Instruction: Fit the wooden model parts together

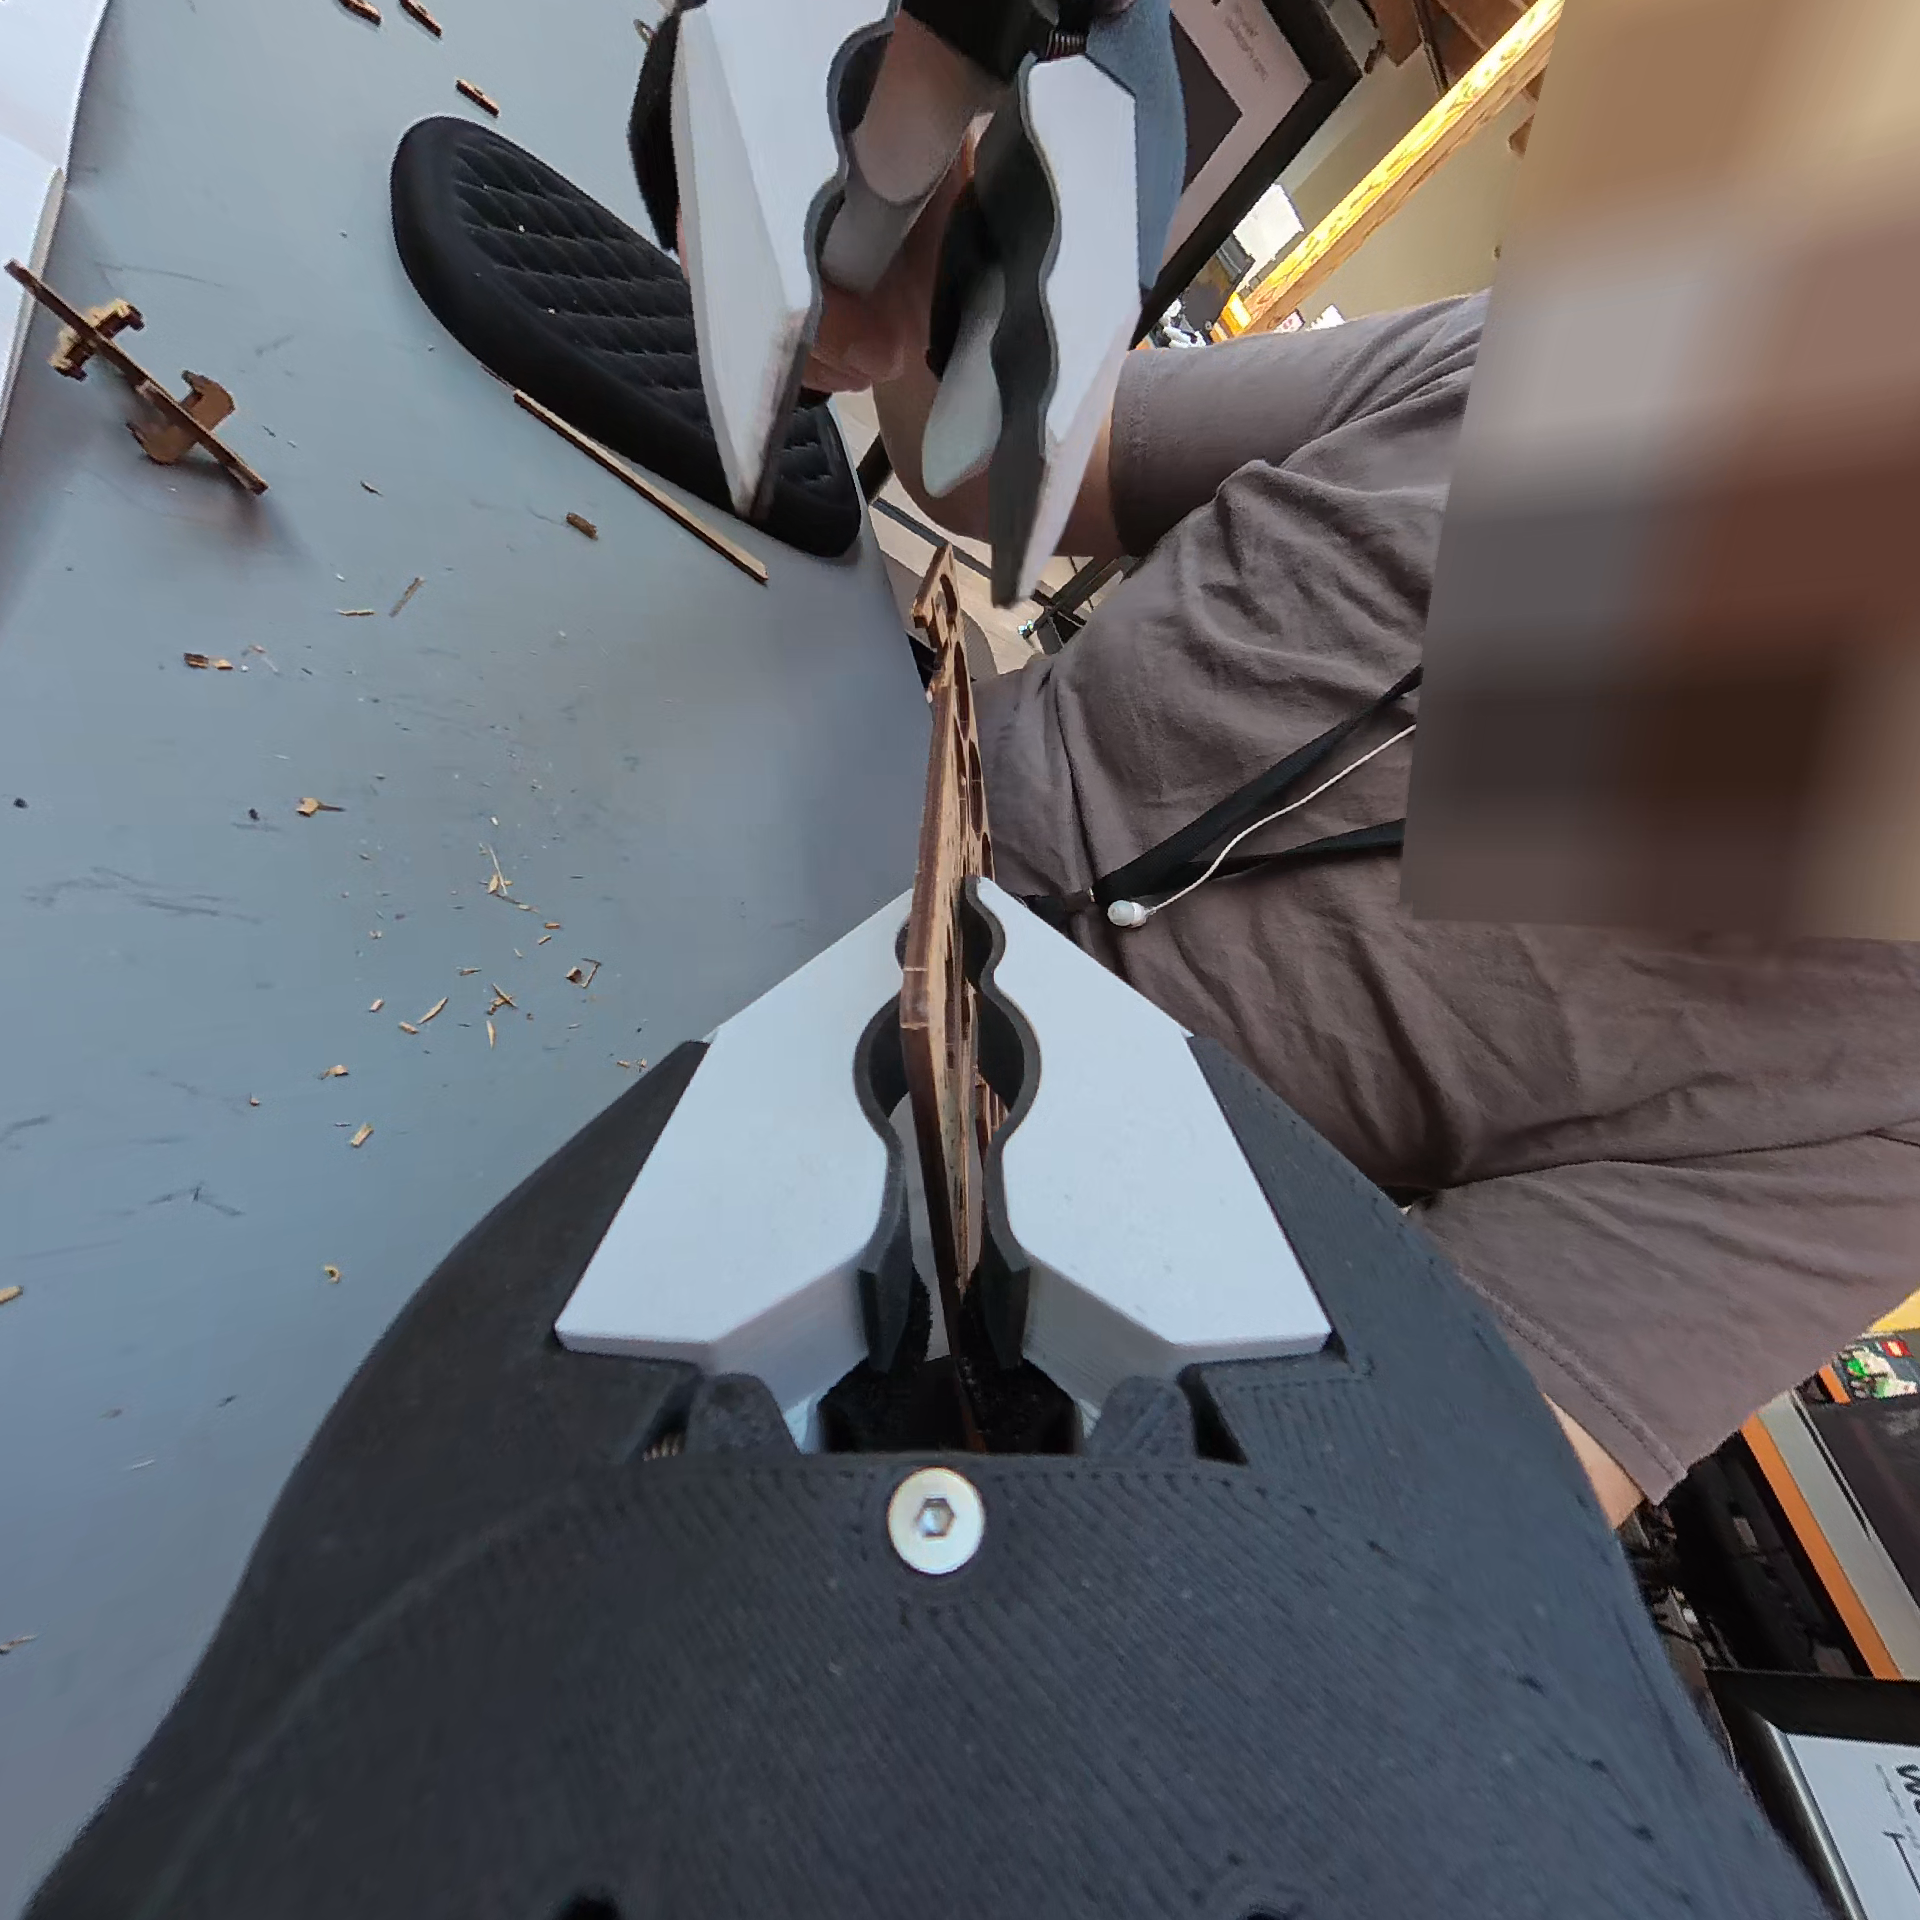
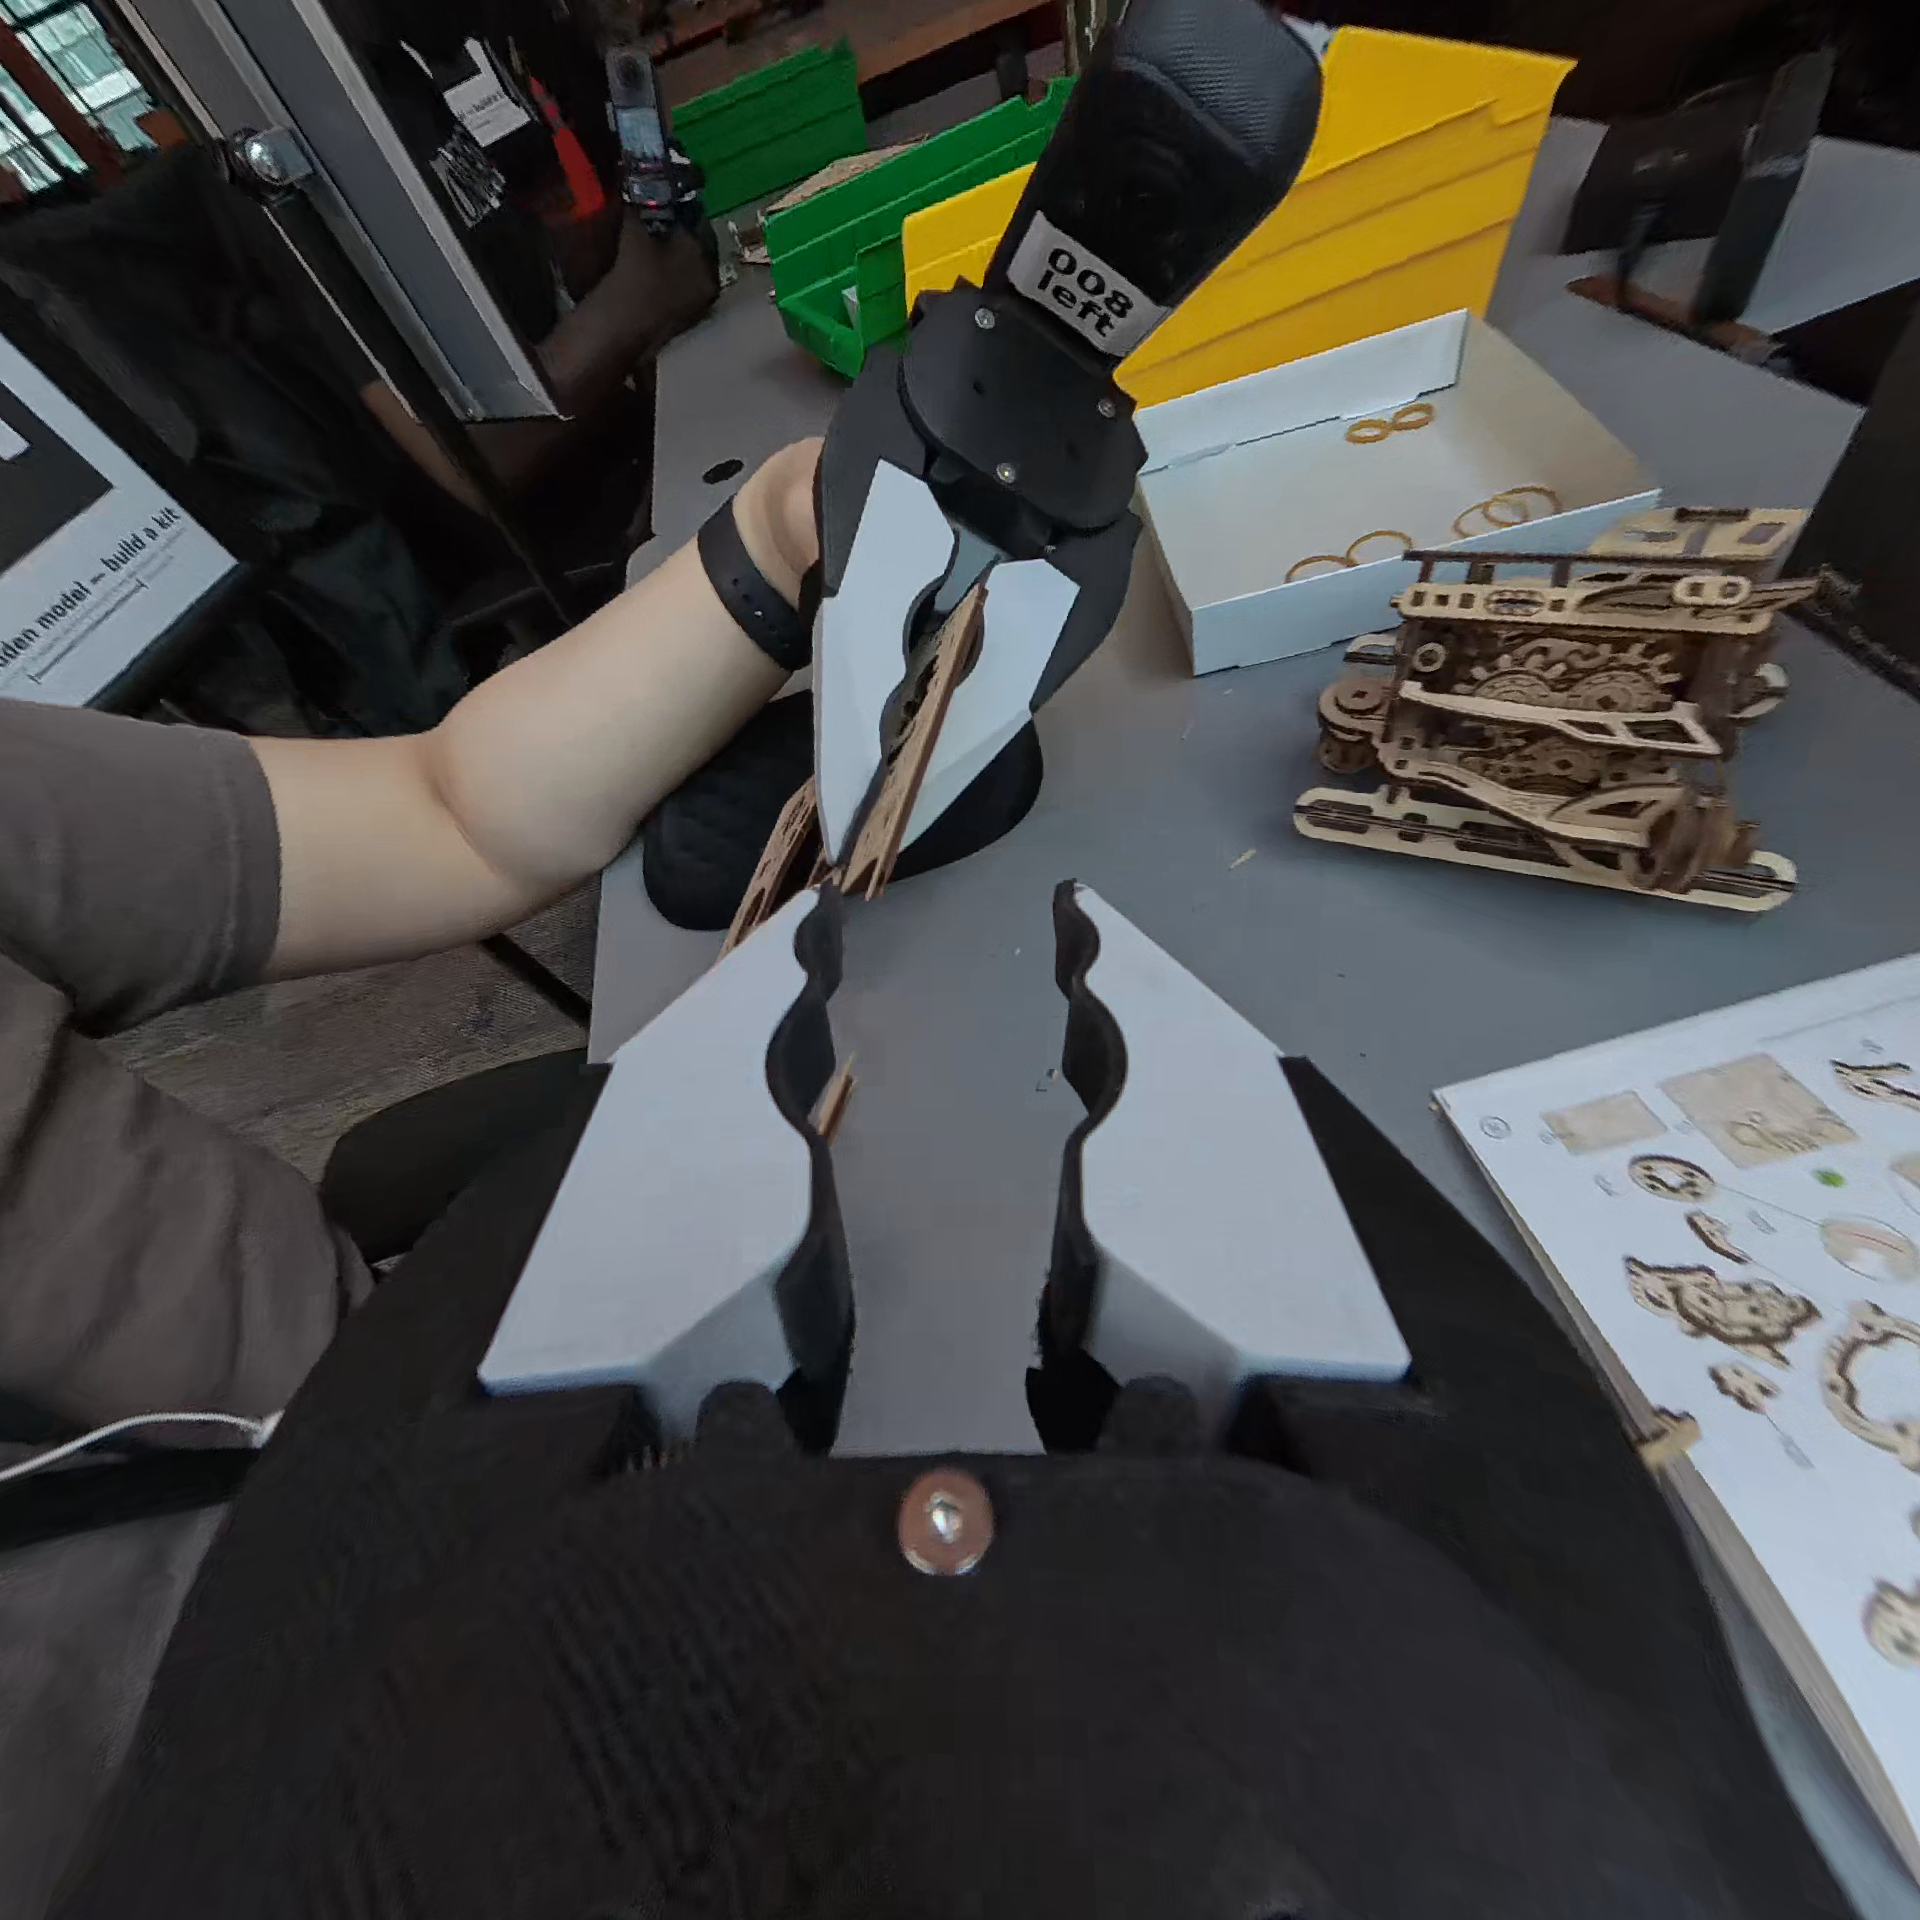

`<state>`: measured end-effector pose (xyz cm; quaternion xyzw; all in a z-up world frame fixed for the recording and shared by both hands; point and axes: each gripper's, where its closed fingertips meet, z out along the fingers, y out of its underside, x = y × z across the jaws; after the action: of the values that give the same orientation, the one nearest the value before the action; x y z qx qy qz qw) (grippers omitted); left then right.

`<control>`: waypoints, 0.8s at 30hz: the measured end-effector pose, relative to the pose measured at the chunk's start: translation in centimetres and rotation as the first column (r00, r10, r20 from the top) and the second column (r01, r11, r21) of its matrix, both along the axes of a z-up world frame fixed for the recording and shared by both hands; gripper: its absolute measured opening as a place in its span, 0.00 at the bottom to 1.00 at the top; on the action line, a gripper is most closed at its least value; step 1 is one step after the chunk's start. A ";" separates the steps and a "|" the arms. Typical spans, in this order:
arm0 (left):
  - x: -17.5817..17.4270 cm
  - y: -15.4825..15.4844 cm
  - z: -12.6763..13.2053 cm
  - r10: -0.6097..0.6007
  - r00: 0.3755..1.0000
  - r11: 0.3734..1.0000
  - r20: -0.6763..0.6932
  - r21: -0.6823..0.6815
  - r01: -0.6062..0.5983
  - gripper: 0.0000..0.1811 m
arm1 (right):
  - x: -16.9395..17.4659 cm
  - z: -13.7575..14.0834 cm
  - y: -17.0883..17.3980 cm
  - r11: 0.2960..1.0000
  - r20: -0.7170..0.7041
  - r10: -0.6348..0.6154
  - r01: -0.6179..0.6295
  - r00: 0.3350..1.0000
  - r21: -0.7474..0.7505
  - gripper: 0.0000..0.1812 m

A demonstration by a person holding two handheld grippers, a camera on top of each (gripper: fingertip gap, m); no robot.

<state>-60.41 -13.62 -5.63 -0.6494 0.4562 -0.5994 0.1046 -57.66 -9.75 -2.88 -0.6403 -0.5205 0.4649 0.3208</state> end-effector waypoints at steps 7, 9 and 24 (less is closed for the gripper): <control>0.1 0.5 -0.5 0.020 1.000 1.000 -0.021 -0.022 -0.020 0.00 | -3.1 -1.8 -1.6 0.868 0.052 0.230 -0.181 0.972 -0.463 0.03; 0.2 0.5 -0.7 0.020 0.999 0.999 -0.032 -0.035 -0.021 0.00 | -3.0 -2.3 -1.7 0.833 0.049 0.260 -0.198 0.964 -0.517 0.01; 1.0 4.0 -2.7 0.163 0.985 0.968 -0.063 -0.184 -0.172 0.00 | -1.6 -5.3 1.0 0.900 -0.009 0.181 -0.169 0.983 -0.402 0.02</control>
<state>-59.43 -9.63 -8.36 -0.7066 0.3431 -0.6134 0.0821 -59.31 -8.78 -8.16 -0.6496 -0.4743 0.5792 0.1322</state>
